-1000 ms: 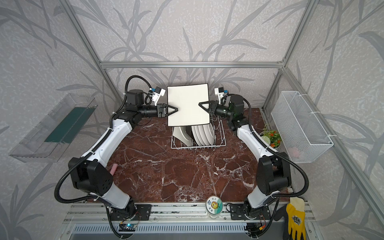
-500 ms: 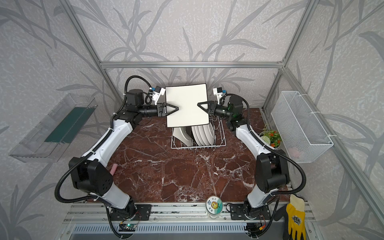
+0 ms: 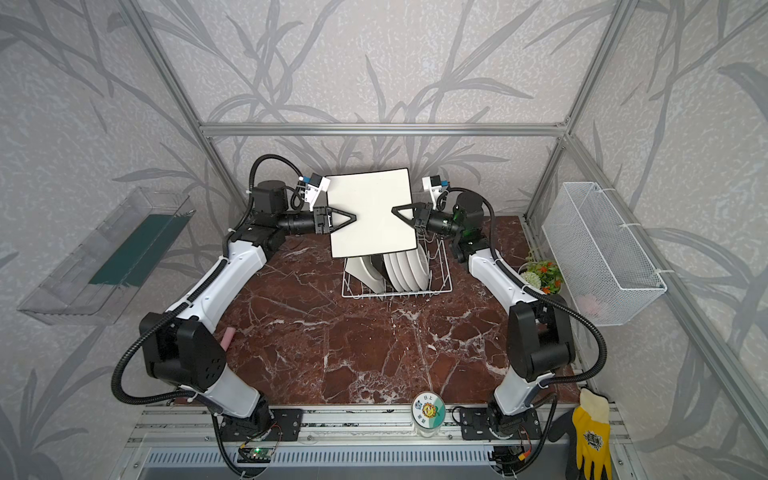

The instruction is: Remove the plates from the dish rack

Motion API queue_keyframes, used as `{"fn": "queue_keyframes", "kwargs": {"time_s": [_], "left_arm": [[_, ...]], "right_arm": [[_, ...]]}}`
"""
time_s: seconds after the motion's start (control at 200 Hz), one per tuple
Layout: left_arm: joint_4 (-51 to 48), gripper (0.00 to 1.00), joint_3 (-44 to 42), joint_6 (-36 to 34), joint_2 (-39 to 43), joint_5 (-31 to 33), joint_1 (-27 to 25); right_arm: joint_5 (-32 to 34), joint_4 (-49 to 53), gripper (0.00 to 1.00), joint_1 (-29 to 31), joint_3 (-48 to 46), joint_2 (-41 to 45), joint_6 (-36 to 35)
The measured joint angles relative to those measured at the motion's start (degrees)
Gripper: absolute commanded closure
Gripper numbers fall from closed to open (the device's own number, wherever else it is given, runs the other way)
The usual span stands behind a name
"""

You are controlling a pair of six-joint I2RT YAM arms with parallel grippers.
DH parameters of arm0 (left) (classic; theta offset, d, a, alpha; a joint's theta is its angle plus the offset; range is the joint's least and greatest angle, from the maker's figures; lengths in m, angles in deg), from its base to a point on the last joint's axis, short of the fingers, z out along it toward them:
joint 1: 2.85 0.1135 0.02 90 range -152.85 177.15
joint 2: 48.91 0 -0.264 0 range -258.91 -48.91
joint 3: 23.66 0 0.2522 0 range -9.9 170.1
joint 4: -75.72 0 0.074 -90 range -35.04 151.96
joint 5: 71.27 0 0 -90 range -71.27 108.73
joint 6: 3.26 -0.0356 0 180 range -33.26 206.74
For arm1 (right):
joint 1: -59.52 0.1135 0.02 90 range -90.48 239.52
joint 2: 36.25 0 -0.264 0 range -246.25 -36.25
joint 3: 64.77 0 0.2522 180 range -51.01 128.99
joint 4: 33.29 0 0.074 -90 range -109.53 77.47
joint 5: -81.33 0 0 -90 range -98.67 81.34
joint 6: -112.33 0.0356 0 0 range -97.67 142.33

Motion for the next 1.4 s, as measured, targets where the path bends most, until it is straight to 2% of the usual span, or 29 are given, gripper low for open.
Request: {"fn": "queue_keyframes", "kwargs": {"time_s": [0.25,0.37,0.43,0.69,1.169,1.399], "left_arm": [[0.0,0.82,-0.2,-1.0,0.0,0.5,0.5],[0.2,1.0,-0.2,-1.0,0.0,0.4,0.6],[0.1,1.0,-0.2,-1.0,0.0,0.4,0.6],[-0.2,1.0,-0.2,-1.0,0.0,0.7,0.6],[0.5,1.0,-0.7,0.9,0.2,0.6,0.3],[0.4,1.0,-1.1,1.3,0.2,0.0,0.1]], "right_arm": [[-0.5,-1.2,1.0,0.0,0.0,-0.5,2.1],[-0.5,-1.2,1.0,0.0,0.0,-0.6,2.1],[-0.5,-1.2,1.0,0.0,0.0,-0.7,2.0],[-0.4,-0.4,0.85,0.0,0.0,-0.7,1.0],[-0.1,3.4,0.7,0.1,-0.1,-0.8,-1.1],[0.2,3.5,0.68,-0.1,-0.1,-0.9,-0.9]]}}
